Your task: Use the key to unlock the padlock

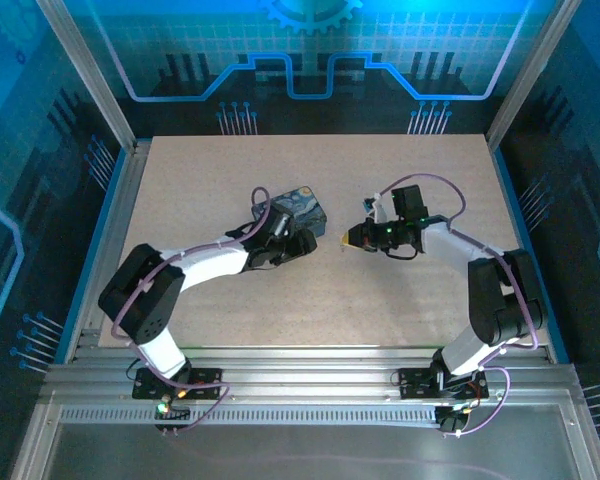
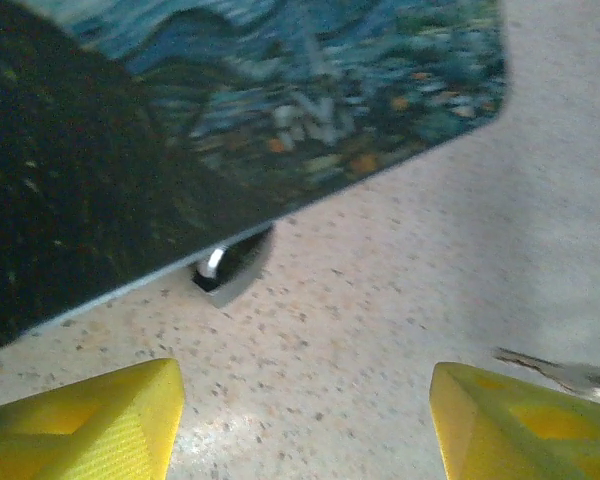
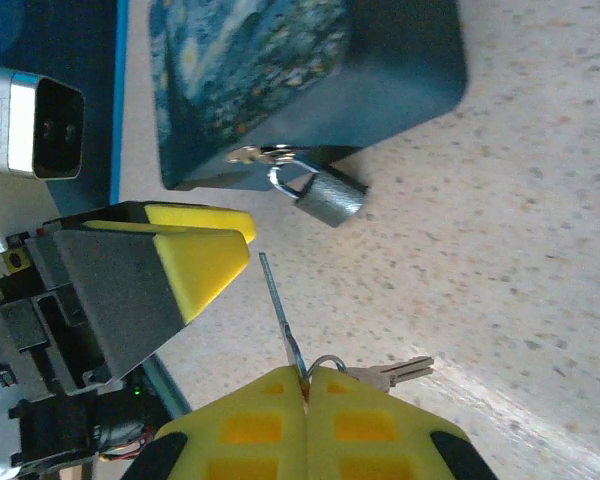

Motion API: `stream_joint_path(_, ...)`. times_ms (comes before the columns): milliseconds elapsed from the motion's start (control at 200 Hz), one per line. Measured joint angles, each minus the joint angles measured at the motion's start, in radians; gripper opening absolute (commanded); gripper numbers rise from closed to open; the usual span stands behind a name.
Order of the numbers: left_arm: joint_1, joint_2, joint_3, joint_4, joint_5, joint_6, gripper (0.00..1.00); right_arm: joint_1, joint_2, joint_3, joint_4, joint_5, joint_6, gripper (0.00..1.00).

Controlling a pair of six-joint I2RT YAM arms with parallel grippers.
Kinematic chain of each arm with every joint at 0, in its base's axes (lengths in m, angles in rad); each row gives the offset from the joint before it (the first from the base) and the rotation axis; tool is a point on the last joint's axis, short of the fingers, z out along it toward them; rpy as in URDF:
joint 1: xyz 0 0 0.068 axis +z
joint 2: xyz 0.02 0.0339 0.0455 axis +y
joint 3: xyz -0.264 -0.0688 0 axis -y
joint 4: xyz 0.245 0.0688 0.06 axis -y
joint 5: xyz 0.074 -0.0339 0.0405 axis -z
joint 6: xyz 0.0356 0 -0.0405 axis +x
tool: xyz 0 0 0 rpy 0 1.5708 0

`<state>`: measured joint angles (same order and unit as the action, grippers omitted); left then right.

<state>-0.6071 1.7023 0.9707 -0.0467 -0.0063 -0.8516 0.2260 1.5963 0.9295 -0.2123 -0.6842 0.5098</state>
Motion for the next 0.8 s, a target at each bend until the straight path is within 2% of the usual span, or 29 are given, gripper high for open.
stream_joint_path(250,-0.082,0.117,0.138,-0.071,-0.203,-0.114,0.69,-0.030,-0.008,0.000,-0.032,0.033,-0.014,0.00)
stream_joint_path(535,-0.126,0.214,0.296,-0.280,-0.409,-0.301,0.64,-0.050,-0.018,0.000,-0.034,0.030,-0.021,0.00)
stream_joint_path(800,-0.126,0.273,0.369,-0.385,-0.472,-0.356,0.59,-0.085,-0.018,-0.013,-0.031,0.022,-0.021,0.00)
